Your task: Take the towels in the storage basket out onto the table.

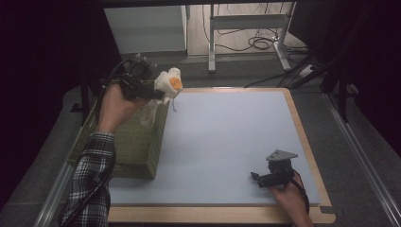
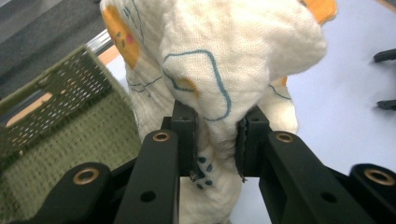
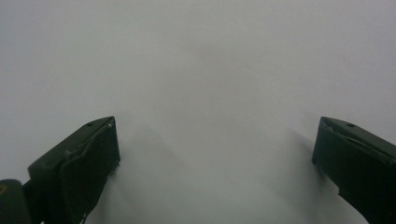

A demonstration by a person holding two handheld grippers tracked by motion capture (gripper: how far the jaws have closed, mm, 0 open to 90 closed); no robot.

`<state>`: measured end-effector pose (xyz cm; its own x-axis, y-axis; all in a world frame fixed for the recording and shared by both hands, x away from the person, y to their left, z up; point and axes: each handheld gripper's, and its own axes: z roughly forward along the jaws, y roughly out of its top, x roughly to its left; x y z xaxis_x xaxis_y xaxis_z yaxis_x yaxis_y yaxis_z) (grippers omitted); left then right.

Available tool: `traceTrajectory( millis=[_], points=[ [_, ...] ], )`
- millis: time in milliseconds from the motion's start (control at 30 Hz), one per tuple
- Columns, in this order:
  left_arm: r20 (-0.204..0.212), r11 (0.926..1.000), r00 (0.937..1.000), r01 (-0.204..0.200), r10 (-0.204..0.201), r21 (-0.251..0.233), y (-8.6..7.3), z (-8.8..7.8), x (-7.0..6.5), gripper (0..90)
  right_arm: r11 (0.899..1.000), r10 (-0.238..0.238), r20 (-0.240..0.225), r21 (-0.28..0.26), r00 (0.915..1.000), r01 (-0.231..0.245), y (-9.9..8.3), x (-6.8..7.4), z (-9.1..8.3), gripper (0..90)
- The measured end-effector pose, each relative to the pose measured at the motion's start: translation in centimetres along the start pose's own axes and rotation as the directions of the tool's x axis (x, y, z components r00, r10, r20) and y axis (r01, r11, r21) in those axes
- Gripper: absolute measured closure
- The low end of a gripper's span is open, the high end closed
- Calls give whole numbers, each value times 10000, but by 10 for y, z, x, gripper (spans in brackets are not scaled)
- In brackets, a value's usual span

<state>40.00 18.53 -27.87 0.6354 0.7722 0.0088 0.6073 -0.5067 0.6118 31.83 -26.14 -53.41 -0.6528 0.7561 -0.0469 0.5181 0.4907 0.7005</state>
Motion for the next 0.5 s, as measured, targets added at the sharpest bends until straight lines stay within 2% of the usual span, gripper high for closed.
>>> traceTrajectory(
  millis=[267,500],
  points=[
    [345,9996,9992,-191,198,-198,18,11,-15,737,10000,25,-8,5,10000,-25,0,0,0,8],
    [698,9988,9966,-422,438,-248,33,34,-32,735,10000,1,-12,0,10000,-1,0,0,0,8]
  ],
)
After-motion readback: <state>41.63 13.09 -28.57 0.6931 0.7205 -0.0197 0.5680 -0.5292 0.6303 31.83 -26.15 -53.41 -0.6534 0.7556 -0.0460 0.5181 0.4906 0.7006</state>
